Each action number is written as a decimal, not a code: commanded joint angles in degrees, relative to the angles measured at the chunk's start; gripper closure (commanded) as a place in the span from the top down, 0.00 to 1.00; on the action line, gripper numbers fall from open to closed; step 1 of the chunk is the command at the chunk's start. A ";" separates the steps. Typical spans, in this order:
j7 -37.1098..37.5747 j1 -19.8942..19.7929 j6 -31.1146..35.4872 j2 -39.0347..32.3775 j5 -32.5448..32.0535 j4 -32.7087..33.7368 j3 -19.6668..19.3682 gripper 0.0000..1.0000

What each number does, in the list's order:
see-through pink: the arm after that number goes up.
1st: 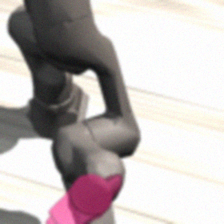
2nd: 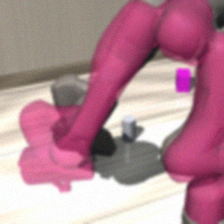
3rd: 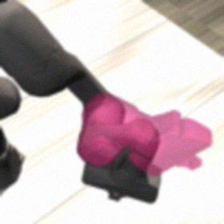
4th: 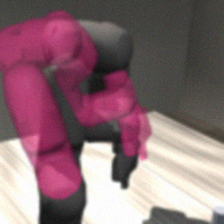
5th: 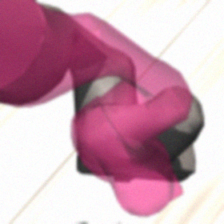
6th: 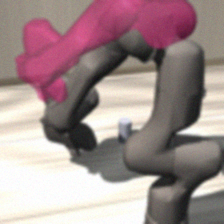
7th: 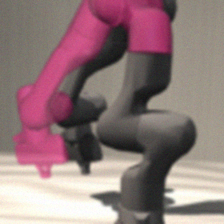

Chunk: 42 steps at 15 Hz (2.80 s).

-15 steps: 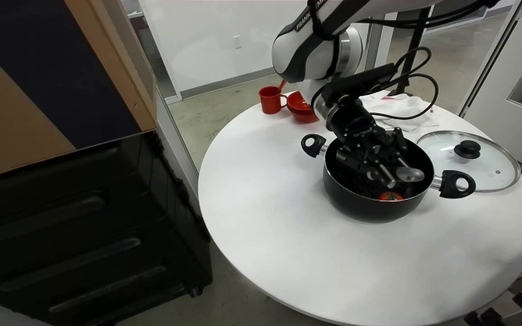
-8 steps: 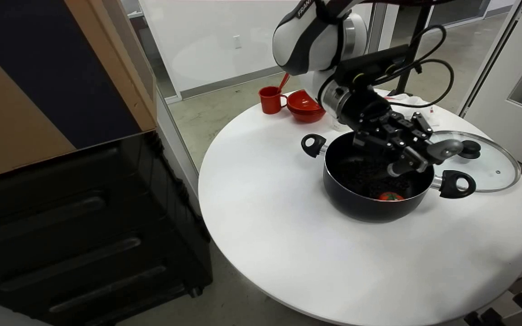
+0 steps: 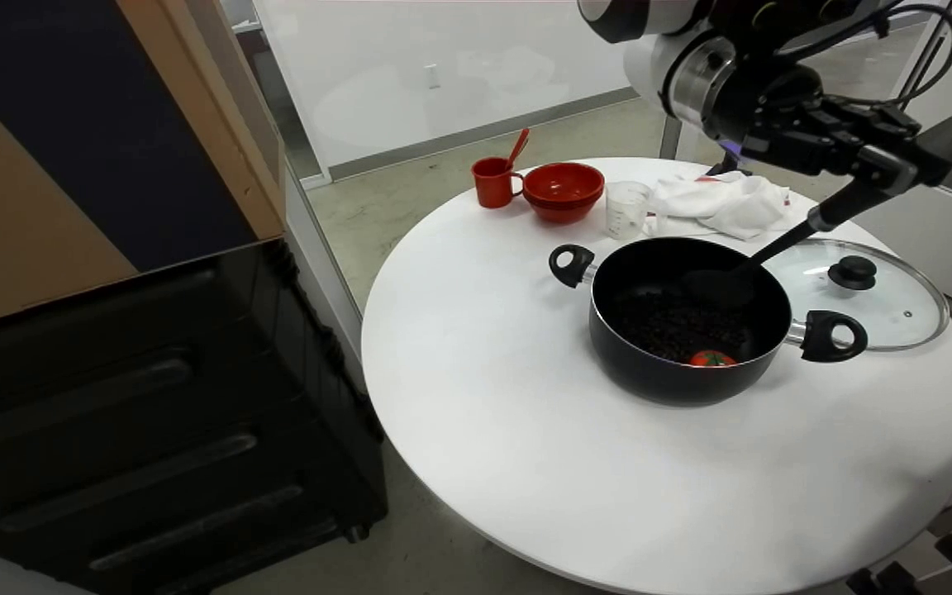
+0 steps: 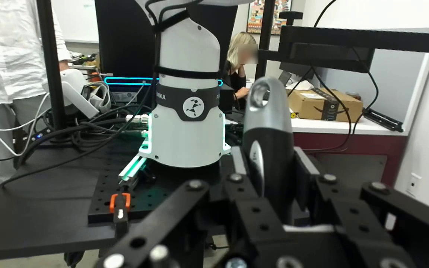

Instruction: Use the black serving spoon in the black pot to stir its contents

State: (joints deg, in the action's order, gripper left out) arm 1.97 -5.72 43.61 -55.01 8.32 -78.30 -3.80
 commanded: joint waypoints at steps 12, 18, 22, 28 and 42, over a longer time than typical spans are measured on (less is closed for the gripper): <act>1.27 -3.58 0.09 -1.59 -2.50 -6.15 -4.56 0.08; 1.46 -3.52 1.20 -2.07 -6.32 -9.59 -5.18 0.08; -0.23 -2.46 4.76 -0.03 -10.81 -13.08 -3.36 0.08; 1.60 1.12 8.60 -0.15 -9.14 -13.01 -0.04 0.08; 8.92 1.26 6.68 -10.76 1.59 -0.11 -2.57 0.08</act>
State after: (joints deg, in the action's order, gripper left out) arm 8.60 -3.56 52.04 -62.24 6.88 -83.42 -5.58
